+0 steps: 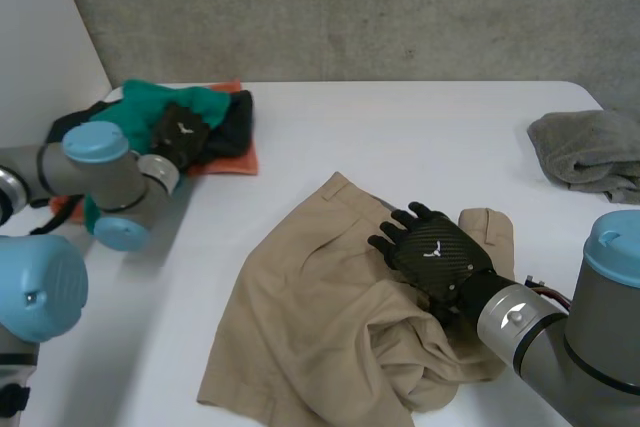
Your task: Fold the laundry.
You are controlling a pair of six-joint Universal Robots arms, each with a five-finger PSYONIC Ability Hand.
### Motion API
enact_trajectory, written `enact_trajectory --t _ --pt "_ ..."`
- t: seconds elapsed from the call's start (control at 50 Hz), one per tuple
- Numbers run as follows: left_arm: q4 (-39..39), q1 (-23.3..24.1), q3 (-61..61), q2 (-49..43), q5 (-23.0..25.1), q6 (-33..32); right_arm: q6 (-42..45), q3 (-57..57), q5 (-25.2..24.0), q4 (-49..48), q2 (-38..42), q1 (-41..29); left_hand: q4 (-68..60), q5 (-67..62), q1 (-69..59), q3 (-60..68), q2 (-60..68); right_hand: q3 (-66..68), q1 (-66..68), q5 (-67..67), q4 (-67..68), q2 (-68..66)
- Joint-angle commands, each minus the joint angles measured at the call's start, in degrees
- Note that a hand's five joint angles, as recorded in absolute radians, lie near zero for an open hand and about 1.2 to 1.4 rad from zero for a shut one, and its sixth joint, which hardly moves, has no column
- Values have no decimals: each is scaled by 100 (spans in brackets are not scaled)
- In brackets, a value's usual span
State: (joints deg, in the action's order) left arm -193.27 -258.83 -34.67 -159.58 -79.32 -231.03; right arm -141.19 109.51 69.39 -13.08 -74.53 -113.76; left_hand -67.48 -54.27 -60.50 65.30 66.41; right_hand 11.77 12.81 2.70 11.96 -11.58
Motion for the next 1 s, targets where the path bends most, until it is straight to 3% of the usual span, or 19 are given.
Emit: enact_trajectory --t 0.02,0.2,0.24,0.28,0.3,0.32,0.6,0.74,0.84,1.0 --pt "-404 -423 347 -64 -654 -433 4 -9 4 -2 0 -24 -1252 -1573 -1950 1470 1359 -177 -281 -270 -196 158" --pt "-598 -652 286 -73 -725 -504 4 -18 22 -2 17 -24 -1020 -1341 -1717 1238 1126 -177 -281 -270 -196 158" --pt "-598 -617 119 -12 -734 -495 4 -18 22 -2 8 -15 -115 -436 -812 333 221 -177 -281 -270 -196 158" --pt "-598 -564 -109 32 -708 -487 4 -18 30 -11 17 2 1747 1426 1050 -1529 -1641 -177 -281 -270 -196 158" --pt "-606 -503 -476 181 -638 -486 4 -26 30 -11 17 11 4637 4317 3940 -4419 -4531 -177 -281 -270 -196 158" --pt "-641 -407 -749 400 -637 -469 -5 -35 30 -11 17 20 5748 5427 5050 -5530 -5641 -177 -281 -270 -196 158" --pt "-1090 420 -3273 2773 -655 111 -31 -237 92 121 -184 38 5659 5339 4962 -5441 -5553 -177 -281 -270 -196 158" --pt "-590 965 -4688 4355 -655 1226 -40 -650 83 1025 -879 99 5625 5305 4928 -5407 -5519 -177 -281 -270 -196 158" --pt "349 1605 -5469 5304 -663 2375 -23 -1290 66 2017 -1160 687 5508 5187 4810 -5290 -5401 -177 -281 -270 -196 158" --pt "1072 2283 -6402 6062 -734 3459 118 -2425 -75 3074 -872 908 5390 5069 4693 -5172 -5284 -177 -281 -270 -196 158"
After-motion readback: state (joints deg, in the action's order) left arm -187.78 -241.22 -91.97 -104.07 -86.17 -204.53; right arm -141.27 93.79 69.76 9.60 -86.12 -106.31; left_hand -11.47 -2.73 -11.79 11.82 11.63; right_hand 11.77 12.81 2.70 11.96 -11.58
